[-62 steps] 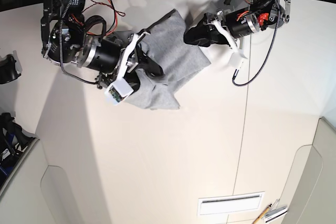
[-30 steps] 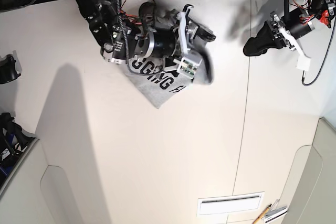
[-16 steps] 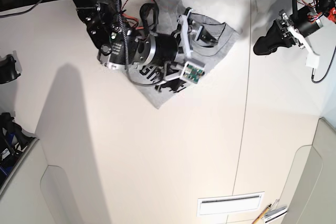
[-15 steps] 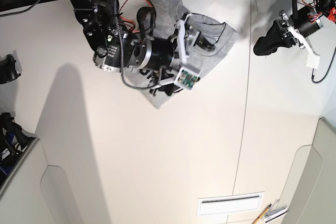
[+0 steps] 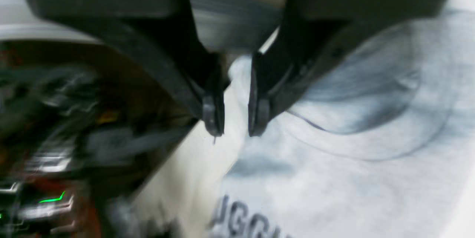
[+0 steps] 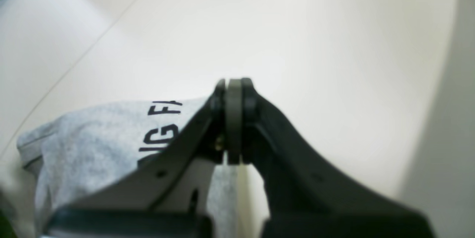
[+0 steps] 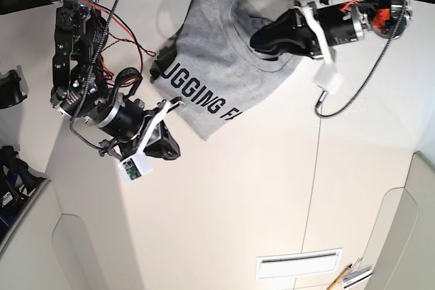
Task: Fold the T-shirt properly
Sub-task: 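Hold the bundle with both grippers and flatten it into a square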
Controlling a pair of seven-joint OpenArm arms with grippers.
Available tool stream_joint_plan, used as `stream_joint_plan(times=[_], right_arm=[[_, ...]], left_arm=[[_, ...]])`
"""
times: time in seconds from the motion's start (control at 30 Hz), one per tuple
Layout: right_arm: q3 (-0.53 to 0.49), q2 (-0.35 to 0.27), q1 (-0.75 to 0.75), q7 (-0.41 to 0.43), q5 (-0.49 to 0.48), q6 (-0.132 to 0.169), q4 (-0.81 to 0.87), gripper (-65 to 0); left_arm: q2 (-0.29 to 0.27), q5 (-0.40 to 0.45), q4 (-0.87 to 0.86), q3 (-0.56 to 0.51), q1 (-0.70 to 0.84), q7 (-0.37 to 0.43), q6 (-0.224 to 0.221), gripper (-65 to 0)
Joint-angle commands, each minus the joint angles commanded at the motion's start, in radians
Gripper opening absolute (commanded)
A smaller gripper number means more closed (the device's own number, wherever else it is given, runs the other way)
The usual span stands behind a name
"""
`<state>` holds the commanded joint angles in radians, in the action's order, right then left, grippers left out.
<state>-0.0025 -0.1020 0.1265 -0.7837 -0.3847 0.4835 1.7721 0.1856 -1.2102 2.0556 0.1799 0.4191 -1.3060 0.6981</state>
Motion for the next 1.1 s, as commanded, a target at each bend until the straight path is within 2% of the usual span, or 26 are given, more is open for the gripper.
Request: stream_joint_plan(times=[0.03, 0.1, 0.17, 0.23, 0.47, 0.6, 0.8, 1.03, 1.1], right_arm=[[-0.002, 0.000, 0.018, 0.003, -0.024, 0.025, -0.043, -65.0], [-0.016, 0.000, 0.068, 0.010, -0.065, 0.050, -0.148, -65.0], [-0.044, 0.000, 0.121, 0.010, -0.100, 0.078, -0.255, -65.0], [-0.082, 0.000, 0.166, 0.010, -0.128, 0.101, -0.340, -65.0], [-0.253, 0.000, 0.252, 0.010, -0.130, 0.101, -0.472, -65.0], [-0.324, 0.000, 0.241, 0.010, -0.075, 0.101, -0.473, -65.0], [-0.333, -0.015, 0.220, 0.000, -0.061, 0.101, -0.474, -65.0], [-0.331, -0.085, 0.174, -0.018, -0.107, 0.100, -0.473, -65.0], [-0.330, -0.105, 0.160, -0.023, -0.124, 0.101, -0.469, -65.0]], left_arm=[[-0.020, 0.090, 0.000, -0.052, 0.000, 0.046, 0.000, -53.2], [-0.044, 0.244, -0.001, -0.140, 0.000, 0.128, 0.000, -53.2], [-0.047, 0.357, -0.010, -0.212, 0.000, 0.187, 0.000, -53.2], [-0.047, 0.436, -0.043, -0.258, 0.000, 0.213, 0.000, -53.2], [-0.047, 0.463, -0.171, -0.278, 0.000, 0.240, 0.000, -53.2], [-0.043, 0.506, -0.173, -0.278, 0.000, 0.229, 0.000, -53.2], [0.021, 0.524, -0.173, -0.278, -0.001, 0.229, 0.000, -53.2], [0.063, 0.546, -0.173, -0.277, -0.004, 0.233, 0.000, -53.2], [0.067, 0.577, -0.173, -0.277, -0.008, 0.233, 0.000, -53.2]])
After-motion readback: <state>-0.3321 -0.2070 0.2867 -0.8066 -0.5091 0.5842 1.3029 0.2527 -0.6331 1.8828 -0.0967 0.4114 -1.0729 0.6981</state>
